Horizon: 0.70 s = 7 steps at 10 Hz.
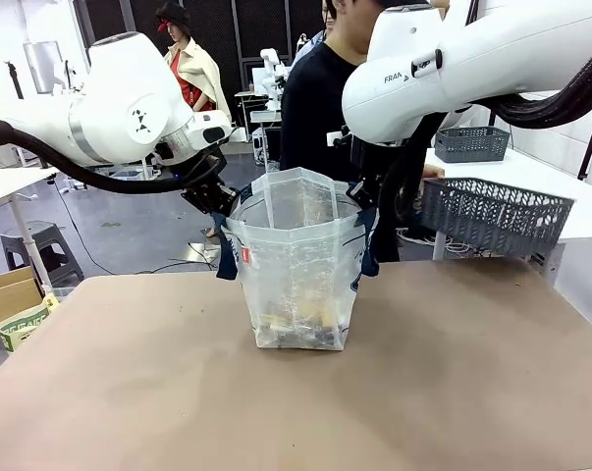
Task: Transfer purchased items from the store into the shopping bag.
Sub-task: Move the Reusable shopping bag to the right side of the table.
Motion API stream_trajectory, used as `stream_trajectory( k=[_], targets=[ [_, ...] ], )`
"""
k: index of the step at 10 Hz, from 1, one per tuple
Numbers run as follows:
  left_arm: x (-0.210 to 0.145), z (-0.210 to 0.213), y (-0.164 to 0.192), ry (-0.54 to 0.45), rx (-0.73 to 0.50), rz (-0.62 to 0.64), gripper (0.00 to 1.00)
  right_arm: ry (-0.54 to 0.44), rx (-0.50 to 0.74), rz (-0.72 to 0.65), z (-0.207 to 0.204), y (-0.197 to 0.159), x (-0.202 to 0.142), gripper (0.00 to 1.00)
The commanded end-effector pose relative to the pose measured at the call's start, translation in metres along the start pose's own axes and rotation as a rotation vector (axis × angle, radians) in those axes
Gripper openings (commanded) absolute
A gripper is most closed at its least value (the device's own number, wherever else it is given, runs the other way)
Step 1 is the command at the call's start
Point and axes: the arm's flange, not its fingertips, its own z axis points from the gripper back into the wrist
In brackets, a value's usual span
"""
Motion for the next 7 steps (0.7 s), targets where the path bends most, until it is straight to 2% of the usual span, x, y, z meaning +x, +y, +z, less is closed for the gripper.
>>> stream_trajectory(
  k=[1, 2, 5, 6, 7],
  targets=[
    [0.028, 0.002, -0.005, 0.076, 0.042, 0.18, 0.0, 0.026, 0.071, -0.198, 0.0, 0.007, 0.018, 0.0],
    [0.038, 0.001, -0.011, 0.089, 0.047, 0.207, 0.0, 0.064, 0.063, -0.26, -0.004, 0.009, 0.025, 0.0],
    [0.064, -0.006, -0.02, 0.152, 0.095, 0.326, 0.0, 0.063, 0.048, -0.486, 0.002, 0.015, 0.038, 0.0],
    [0.069, -0.007, -0.02, 0.169, 0.045, 0.337, 0.0, 0.067, 0.049, -0.493, 0.001, 0.009, 0.041, 0.0],
    [0.043, -0.006, -0.013, 0.127, 0.079, 0.286, 0.0, 0.068, 0.051, -0.407, 0.0, 0.008, 0.027, 0.0]
  ],
)
